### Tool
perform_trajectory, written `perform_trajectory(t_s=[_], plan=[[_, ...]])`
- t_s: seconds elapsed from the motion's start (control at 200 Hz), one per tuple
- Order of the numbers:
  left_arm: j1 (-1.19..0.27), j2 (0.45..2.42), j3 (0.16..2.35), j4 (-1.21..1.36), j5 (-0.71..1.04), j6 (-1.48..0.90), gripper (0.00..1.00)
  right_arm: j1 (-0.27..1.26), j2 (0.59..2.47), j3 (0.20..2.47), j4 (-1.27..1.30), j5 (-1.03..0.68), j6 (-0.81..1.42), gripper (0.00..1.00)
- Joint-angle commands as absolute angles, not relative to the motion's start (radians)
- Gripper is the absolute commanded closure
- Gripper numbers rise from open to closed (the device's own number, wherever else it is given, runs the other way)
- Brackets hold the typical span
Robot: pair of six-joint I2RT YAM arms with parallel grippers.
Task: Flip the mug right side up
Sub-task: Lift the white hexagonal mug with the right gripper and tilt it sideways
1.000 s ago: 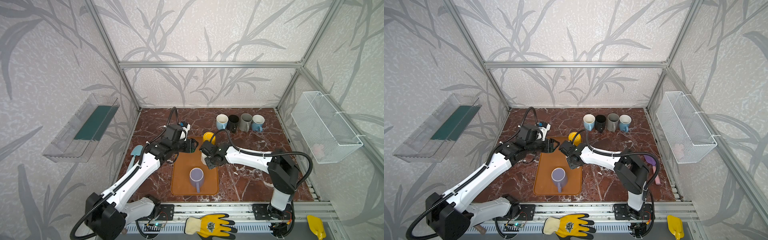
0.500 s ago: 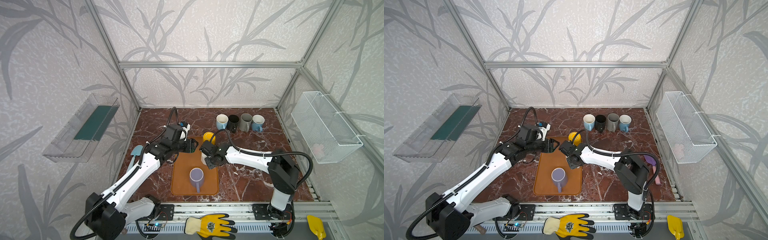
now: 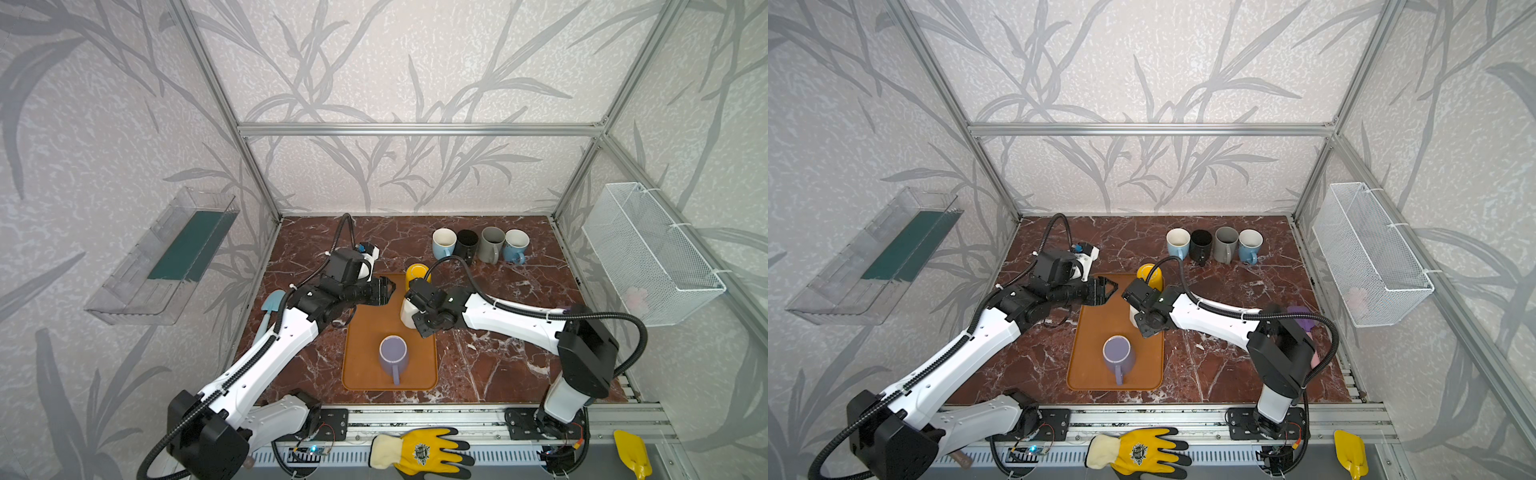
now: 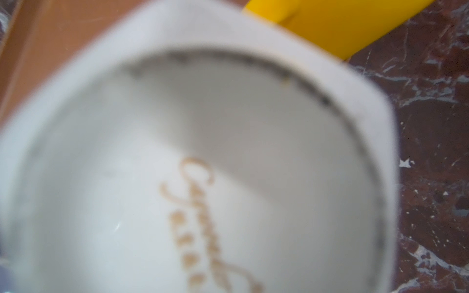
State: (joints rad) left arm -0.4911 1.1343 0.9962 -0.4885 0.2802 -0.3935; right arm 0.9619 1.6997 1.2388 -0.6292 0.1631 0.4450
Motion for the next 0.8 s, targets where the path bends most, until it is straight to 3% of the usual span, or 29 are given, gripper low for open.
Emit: perform_trajectory(t_s=[0.0, 0.795], plan=[[-0.497, 1.111, 1.009, -0.506, 0.261, -0.385, 0.41, 0.956, 1.628, 1.231, -0.566, 0.172, 0.441, 1.0], [-0.495, 1.094, 1.049, -0.544, 0.255, -0.402, 0.41, 0.765, 1.382, 1.085, -0.237, -0.142, 0.424, 1.0]])
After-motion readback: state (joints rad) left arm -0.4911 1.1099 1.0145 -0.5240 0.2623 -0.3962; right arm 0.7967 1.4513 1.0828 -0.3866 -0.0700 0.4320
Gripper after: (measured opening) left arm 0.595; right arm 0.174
